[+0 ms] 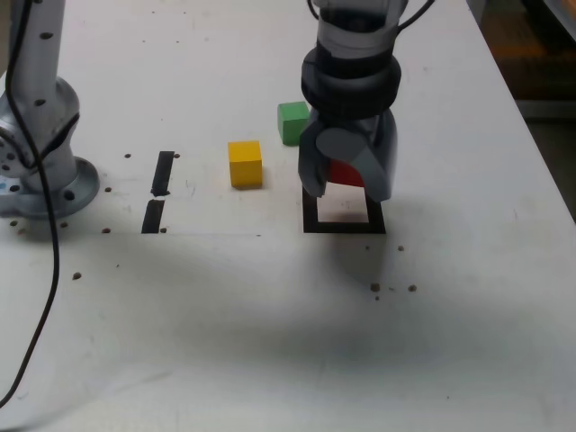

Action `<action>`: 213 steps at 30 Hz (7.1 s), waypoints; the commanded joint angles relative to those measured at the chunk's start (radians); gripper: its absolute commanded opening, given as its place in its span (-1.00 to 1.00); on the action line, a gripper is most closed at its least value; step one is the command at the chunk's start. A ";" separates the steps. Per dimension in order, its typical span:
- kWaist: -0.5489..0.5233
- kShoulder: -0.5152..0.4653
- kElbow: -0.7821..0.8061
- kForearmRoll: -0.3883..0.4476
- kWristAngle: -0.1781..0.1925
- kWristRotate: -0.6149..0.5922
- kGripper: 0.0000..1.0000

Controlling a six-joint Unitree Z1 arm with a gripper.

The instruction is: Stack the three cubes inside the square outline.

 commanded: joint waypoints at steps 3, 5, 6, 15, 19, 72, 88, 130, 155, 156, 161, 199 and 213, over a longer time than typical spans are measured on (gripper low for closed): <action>0.007 -0.009 0.028 -0.044 -0.007 -0.056 -0.63; 0.012 -0.006 0.045 -0.070 -0.013 -0.081 -0.63; 0.015 -0.005 0.054 -0.084 -0.017 -0.091 -0.63; 0.046 0.001 0.128 -0.170 -0.036 -0.118 -0.62; 0.060 0.000 0.153 -0.192 -0.036 -0.118 -0.62; 0.077 -0.146 0.191 -0.104 0.029 -0.105 0.70; 0.139 -0.324 0.323 0.045 0.057 -0.132 0.70; 0.224 -0.236 0.625 -0.336 0.005 -0.131 0.88; 0.244 -0.222 0.648 -0.416 0.021 -0.148 -0.57; 0.244 -0.223 0.648 -0.418 0.021 -0.148 -0.59; 0.244 -0.231 0.641 -0.406 0.022 -0.145 -0.71; 0.116 -0.155 0.052 0.105 -0.048 -0.124 -0.78; 0.092 -0.076 0.031 0.049 -0.074 -0.121 -0.75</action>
